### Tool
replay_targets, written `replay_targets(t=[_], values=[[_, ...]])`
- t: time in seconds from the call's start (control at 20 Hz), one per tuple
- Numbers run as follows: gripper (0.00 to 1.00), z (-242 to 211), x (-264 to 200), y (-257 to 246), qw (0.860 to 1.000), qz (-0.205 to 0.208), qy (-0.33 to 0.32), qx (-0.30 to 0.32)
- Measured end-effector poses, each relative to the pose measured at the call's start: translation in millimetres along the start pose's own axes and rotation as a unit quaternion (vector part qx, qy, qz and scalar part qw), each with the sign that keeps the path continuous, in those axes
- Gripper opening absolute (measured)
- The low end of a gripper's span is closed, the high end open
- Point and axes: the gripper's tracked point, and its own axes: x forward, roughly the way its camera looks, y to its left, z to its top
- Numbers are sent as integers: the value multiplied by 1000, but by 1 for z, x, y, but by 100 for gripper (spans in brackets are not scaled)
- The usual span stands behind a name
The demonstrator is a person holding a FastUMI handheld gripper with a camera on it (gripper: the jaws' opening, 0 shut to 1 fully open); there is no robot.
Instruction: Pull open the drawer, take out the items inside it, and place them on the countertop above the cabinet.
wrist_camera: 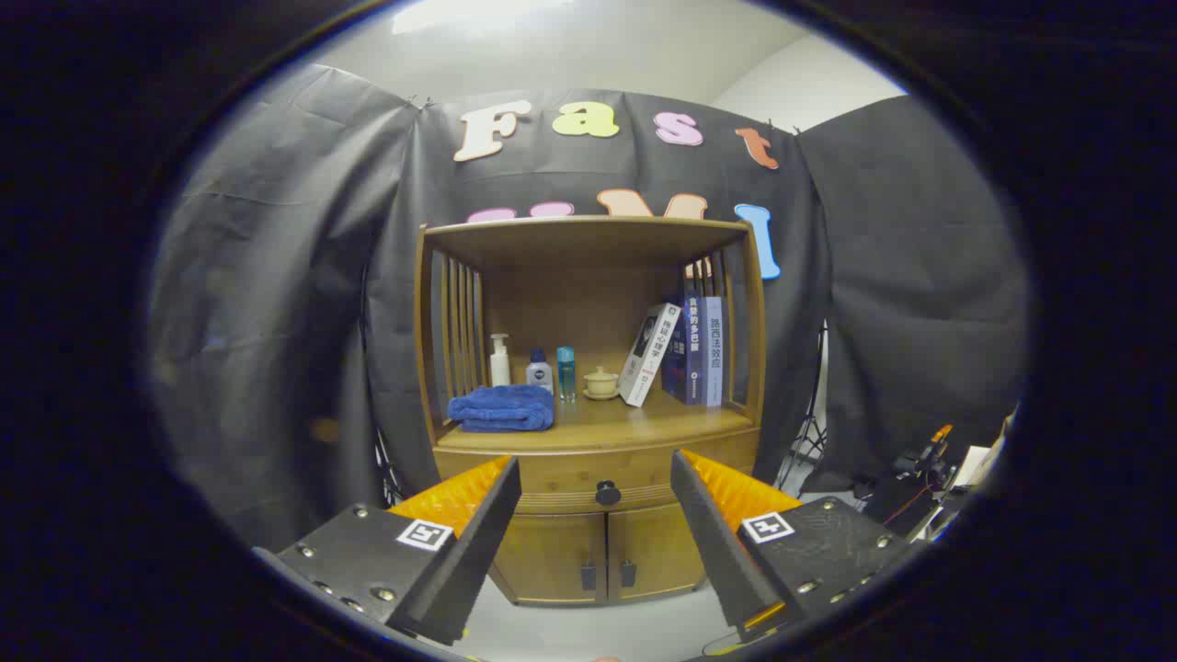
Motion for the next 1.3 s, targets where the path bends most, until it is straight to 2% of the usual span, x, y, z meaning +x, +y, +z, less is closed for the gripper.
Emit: replay_targets(t=[0.5, 0.75, 0.9, 1.05, 1.3], values=[[99, -16, 17, -3, 1000, -2, -2, -4], [98, -38, 34, -1, 1000, 6, -2, -8], [99, -58, 59, 6, 1000, 16, 9, -18], [98, -80, 95, 1, 999, 6, 10, -44], [98, -126, 151, 3, 998, 10, 18, -51]])
